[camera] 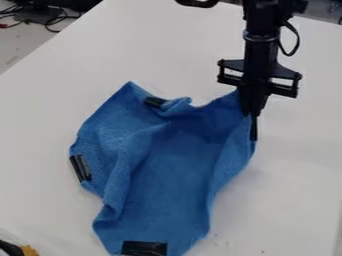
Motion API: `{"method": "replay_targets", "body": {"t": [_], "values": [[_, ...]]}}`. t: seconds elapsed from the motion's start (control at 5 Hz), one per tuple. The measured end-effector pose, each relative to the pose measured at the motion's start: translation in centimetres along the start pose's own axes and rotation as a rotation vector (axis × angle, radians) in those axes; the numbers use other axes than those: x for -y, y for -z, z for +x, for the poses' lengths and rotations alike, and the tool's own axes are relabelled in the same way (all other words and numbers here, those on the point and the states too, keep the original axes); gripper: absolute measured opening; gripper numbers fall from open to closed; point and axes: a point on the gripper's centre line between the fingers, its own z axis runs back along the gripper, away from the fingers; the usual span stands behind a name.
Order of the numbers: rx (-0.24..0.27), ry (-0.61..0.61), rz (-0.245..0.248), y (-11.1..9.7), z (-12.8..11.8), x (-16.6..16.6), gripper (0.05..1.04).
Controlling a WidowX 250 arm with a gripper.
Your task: Unfold the cloth from bottom left to topright
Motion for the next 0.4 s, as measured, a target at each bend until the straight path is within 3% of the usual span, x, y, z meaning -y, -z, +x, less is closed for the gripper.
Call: {"method": "replay_targets", "body": {"t": [0.2, 0.4], "values": [[0.008, 0.01, 0.0, 0.7, -0.25, -0.13, 0.251], [0.006, 0.006, 0.0, 0.74, -0.35, -0.15, 0.523]]}}
